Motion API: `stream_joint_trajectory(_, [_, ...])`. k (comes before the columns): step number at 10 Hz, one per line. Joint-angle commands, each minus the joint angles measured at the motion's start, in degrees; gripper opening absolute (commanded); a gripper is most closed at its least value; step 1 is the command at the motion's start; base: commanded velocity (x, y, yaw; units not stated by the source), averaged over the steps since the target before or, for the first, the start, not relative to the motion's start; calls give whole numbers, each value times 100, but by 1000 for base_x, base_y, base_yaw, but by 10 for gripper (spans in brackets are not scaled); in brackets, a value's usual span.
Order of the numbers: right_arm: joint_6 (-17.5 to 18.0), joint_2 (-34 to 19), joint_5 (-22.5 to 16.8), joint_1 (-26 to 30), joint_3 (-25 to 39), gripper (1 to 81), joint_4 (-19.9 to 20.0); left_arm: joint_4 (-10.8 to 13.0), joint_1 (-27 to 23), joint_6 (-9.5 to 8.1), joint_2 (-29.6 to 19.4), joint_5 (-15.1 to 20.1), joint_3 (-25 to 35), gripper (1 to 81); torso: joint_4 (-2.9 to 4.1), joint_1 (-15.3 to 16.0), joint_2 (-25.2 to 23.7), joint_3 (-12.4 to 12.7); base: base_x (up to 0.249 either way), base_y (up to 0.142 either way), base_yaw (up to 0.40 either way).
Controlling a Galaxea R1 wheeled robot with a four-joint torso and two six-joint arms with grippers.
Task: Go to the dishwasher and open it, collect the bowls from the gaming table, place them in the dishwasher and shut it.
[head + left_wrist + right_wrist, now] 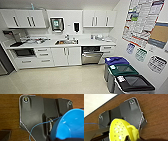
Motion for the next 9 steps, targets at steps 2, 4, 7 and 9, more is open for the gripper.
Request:
stream_joint_trajectory(2, [-27,-178,-330,189,48,10,-83,18,-231,23,-60,338,36,10,0,0,0,0,236,0,0])
stream_joint_trajectory(4, [-27,-178,-330,181,48,10,-83,18,-239,23,-60,338,36,10,0,-2,0,2,236,0,0])
stream_joint_trajectory(7, [-27,-178,-347,207,48,10,-83,0,-239,23,-60,338,36,10,0,4,2,0,199,0,0])
stream_joint_trajectory(9, [-27,-178,-347,206,48,10,-83,0,-239,23,-60,338,36,10,0,0,0,0,174,0,0])
